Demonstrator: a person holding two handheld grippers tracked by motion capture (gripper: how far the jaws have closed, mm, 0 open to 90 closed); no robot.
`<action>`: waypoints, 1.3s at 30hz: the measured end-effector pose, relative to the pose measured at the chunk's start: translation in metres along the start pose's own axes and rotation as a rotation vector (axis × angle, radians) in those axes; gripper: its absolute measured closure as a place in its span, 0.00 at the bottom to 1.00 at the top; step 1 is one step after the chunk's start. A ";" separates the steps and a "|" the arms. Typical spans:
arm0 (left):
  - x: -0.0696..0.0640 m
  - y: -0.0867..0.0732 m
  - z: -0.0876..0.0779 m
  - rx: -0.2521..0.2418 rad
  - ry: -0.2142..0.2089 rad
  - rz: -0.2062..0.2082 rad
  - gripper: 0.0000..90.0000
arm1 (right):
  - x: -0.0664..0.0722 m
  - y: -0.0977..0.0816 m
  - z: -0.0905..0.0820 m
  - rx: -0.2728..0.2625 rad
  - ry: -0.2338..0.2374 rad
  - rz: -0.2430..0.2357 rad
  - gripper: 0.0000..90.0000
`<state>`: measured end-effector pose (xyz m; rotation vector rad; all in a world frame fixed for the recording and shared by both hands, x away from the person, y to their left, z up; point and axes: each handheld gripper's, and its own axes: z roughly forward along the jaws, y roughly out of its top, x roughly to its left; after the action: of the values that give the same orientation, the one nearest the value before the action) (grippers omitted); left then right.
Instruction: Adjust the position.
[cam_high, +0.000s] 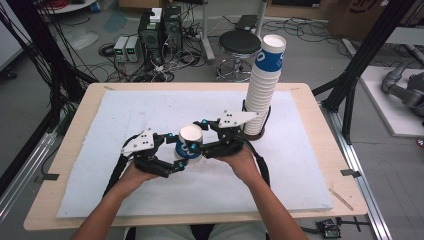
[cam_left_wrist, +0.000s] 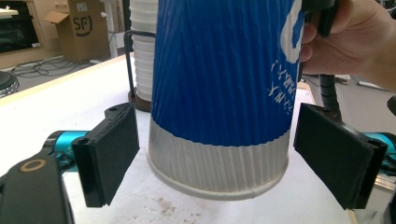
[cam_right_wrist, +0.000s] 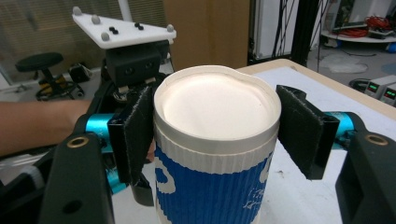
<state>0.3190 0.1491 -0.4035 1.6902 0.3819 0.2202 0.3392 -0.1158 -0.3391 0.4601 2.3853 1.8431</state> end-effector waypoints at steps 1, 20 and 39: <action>0.000 0.000 0.001 0.004 -0.004 0.000 0.16 | 0.000 0.000 0.000 -0.004 0.004 0.008 0.35; 0.001 0.002 -0.001 0.035 -0.026 0.039 0.31 | -0.004 -0.003 -0.004 -0.006 0.029 0.049 0.35; 0.005 0.033 0.002 0.266 -0.074 0.071 0.32 | -0.001 0.018 -0.038 0.144 -0.001 -0.106 0.19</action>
<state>0.3279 0.1455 -0.3718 1.9701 0.3057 0.1635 0.3335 -0.1471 -0.3121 0.3385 2.5002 1.6345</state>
